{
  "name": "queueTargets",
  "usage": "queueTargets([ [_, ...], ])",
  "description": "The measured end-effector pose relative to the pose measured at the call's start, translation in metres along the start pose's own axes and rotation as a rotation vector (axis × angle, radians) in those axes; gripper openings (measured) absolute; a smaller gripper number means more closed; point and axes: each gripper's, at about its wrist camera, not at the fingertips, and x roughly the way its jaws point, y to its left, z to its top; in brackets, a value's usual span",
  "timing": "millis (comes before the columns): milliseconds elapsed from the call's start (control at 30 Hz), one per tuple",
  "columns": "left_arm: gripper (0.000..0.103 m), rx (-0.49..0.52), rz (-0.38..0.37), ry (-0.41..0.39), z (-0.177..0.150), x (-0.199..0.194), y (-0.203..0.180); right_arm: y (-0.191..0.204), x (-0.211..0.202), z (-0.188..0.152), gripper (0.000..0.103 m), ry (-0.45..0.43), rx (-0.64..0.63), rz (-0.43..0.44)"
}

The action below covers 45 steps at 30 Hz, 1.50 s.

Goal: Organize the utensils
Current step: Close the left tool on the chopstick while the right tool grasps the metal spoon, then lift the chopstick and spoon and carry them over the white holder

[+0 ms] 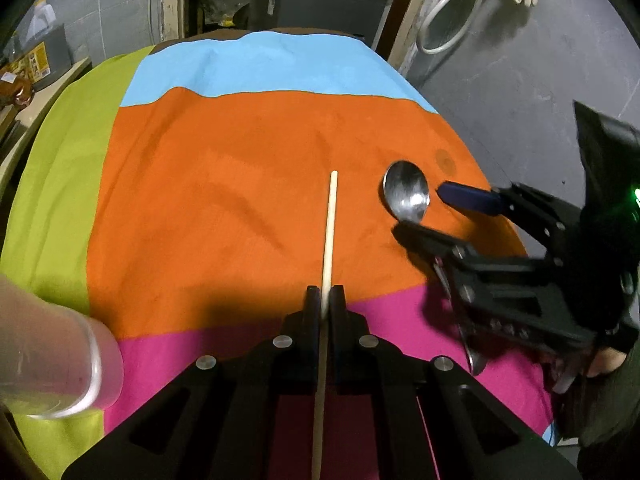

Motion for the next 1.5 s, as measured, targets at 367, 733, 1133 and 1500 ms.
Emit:
queueTargets([
  [367, 0.003, 0.014, -0.021, 0.043, 0.012, 0.007, 0.004, -0.003, 0.010, 0.006, 0.051, 0.020, 0.045, -0.004],
  [733, 0.003, 0.011, -0.024, 0.054, 0.022, 0.014, 0.002, -0.001, 0.011, 0.010, 0.040, 0.012, 0.055, -0.007],
  [1133, 0.002, 0.014, -0.028, -0.183, -0.008, -0.027, -0.013, 0.009, -0.031, -0.004, 0.039, -0.167, 0.041, -0.042],
  [1500, 0.002, 0.054, 0.018, -0.584, -0.049, -0.094, -0.034, 0.044, -0.096, -0.035, 0.039, -0.504, -0.069, -0.225],
])
